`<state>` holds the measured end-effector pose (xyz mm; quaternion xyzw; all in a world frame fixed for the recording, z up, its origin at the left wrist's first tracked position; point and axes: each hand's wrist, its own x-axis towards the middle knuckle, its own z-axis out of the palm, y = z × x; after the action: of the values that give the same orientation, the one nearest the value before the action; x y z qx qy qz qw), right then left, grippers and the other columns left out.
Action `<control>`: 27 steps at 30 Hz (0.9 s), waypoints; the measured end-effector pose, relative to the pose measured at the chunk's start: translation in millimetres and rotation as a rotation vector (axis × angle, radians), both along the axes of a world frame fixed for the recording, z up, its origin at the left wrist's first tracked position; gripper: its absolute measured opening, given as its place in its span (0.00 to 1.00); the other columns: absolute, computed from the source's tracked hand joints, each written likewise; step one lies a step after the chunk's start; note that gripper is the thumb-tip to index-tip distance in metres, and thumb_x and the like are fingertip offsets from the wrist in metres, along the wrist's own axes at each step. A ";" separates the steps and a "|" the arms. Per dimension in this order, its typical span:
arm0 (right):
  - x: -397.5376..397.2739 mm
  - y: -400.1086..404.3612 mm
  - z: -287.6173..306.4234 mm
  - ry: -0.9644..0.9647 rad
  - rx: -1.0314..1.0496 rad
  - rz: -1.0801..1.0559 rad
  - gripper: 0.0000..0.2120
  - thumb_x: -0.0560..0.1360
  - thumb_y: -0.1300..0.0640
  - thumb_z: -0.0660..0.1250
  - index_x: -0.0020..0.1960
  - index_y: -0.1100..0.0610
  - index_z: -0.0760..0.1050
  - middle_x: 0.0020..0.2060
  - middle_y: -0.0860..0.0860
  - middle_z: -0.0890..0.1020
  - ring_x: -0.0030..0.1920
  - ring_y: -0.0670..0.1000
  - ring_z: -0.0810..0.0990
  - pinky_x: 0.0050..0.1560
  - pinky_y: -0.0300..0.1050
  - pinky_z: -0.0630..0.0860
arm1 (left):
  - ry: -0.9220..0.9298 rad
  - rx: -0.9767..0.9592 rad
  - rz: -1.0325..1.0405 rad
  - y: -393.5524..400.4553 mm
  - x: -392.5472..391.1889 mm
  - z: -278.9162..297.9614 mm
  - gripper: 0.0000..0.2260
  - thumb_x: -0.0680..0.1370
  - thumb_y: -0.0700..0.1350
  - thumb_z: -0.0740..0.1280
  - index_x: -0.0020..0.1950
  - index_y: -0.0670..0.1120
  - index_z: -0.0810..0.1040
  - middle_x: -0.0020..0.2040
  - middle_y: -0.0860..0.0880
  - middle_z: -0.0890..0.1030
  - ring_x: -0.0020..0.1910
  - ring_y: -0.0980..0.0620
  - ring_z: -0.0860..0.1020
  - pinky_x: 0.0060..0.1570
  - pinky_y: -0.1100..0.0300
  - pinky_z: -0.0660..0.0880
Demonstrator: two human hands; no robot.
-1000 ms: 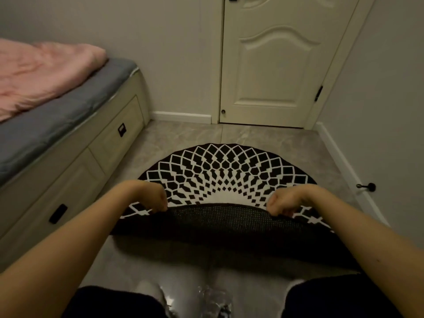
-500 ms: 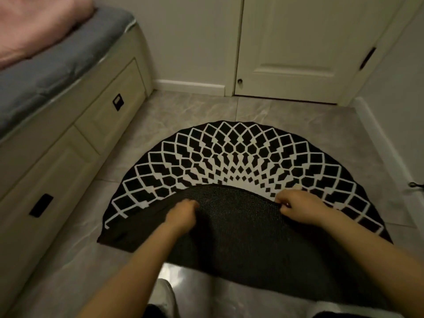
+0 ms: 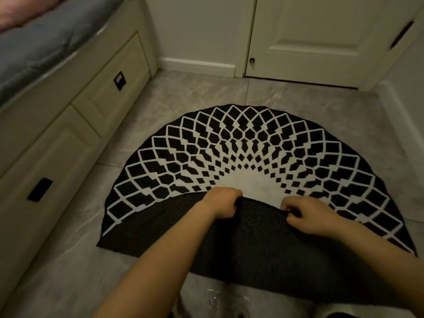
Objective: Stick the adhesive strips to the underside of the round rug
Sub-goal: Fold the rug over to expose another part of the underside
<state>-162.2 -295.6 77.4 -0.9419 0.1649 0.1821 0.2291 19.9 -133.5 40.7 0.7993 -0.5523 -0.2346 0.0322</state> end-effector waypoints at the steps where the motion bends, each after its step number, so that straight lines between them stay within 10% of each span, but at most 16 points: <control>1: -3.0 -2.0 -3.5 -0.008 0.041 -0.060 0.06 0.74 0.55 0.65 0.43 0.43 0.72 0.41 0.44 0.78 0.43 0.42 0.76 0.48 0.41 0.76 | 0.008 0.005 0.013 4.7 0.6 3.3 0.08 0.75 0.41 0.61 0.53 0.45 0.75 0.50 0.46 0.79 0.50 0.46 0.77 0.53 0.51 0.74; 16: -38.5 -16.6 -54.9 0.120 0.106 -0.228 0.08 0.75 0.51 0.65 0.54 0.49 0.76 0.47 0.46 0.80 0.46 0.44 0.77 0.50 0.44 0.77 | 0.420 0.204 0.410 65.6 -6.4 -27.3 0.05 0.76 0.41 0.64 0.47 0.52 0.74 0.44 0.51 0.77 0.44 0.54 0.78 0.46 0.60 0.78; 23: -0.5 -41.2 -121.8 0.022 0.038 -0.230 0.13 0.77 0.51 0.64 0.60 0.51 0.74 0.53 0.49 0.80 0.52 0.47 0.77 0.50 0.41 0.74 | 0.141 0.106 0.559 54.0 24.2 -101.8 0.12 0.76 0.53 0.67 0.57 0.51 0.78 0.48 0.51 0.81 0.43 0.56 0.79 0.47 0.58 0.78; 27: 14.8 -63.6 -167.1 -0.042 -0.042 -0.299 0.24 0.76 0.48 0.65 0.69 0.53 0.67 0.64 0.50 0.72 0.63 0.50 0.71 0.63 0.44 0.68 | -0.147 -0.053 0.729 43.7 34.7 -147.2 0.27 0.70 0.59 0.70 0.65 0.49 0.74 0.64 0.45 0.74 0.62 0.46 0.72 0.62 0.45 0.70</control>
<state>-147.5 -359.2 -89.7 -0.9150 0.3022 0.1227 0.2374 54.6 -89.8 -106.6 0.9571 -0.2379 -0.1353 0.0948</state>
